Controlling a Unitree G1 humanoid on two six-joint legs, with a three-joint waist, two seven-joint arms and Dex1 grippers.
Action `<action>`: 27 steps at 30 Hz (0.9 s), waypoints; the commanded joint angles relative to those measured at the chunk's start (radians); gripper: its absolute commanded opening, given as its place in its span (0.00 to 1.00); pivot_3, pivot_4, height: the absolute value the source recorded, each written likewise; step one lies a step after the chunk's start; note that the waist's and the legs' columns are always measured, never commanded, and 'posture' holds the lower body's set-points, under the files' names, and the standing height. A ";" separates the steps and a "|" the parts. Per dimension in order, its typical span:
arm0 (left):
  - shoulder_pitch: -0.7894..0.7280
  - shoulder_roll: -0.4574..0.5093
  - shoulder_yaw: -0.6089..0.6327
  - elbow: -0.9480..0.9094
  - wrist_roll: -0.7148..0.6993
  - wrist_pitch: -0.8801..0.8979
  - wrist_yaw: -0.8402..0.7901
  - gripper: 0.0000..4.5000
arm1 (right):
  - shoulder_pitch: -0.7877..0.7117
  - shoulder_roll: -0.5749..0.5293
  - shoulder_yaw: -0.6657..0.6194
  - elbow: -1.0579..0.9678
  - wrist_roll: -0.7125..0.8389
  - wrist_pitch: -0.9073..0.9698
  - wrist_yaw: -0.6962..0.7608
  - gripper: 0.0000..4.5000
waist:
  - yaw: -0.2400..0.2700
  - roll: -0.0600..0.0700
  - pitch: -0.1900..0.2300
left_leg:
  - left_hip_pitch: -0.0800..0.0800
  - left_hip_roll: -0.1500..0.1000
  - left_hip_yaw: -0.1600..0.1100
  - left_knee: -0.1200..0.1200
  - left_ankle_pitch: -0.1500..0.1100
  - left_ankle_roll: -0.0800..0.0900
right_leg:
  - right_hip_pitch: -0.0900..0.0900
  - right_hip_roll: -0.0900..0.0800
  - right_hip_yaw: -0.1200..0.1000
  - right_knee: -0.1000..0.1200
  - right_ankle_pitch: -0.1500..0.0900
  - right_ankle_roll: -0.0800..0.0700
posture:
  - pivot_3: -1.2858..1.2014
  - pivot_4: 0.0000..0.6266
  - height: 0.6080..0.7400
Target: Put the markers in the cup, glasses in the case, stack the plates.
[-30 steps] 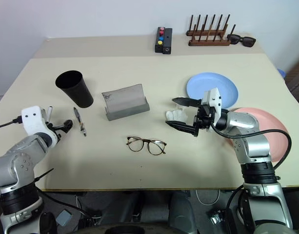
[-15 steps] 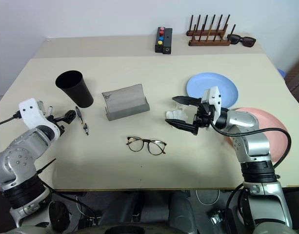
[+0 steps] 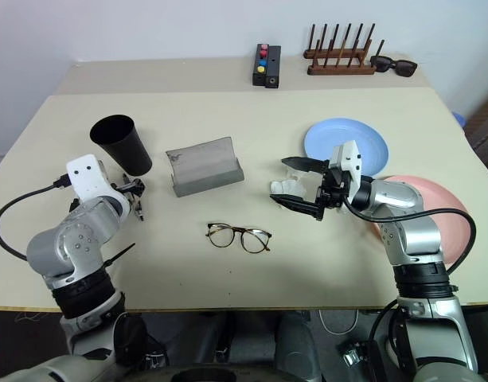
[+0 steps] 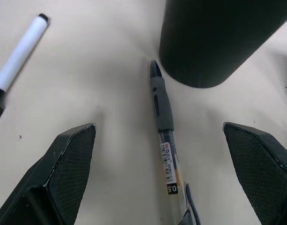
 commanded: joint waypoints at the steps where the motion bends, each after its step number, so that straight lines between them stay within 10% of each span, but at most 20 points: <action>1: -0.020 0.001 -0.013 -0.001 0.057 0.037 0.031 0.99 | -0.015 -0.016 -0.035 -0.032 0.020 -0.008 0.007 0.97 | 0.000 0.000 0.000 | 0.000 0.000 0.000 0.000 0.000 0.000 | 0.000 0.000 0.000 0.000 0.000 0.000 | 0.52 0.24 1.00; 27: -0.030 -0.134 -0.021 0.182 0.163 -0.100 0.053 0.99 | -0.028 0.007 -0.050 0.064 0.023 -0.110 0.087 0.97 | 0.027 -0.001 -0.001 | 0.002 -0.001 0.000 0.004 0.001 -0.002 | 0.000 0.000 0.000 0.008 0.000 0.000 | 0.52 0.24 1.00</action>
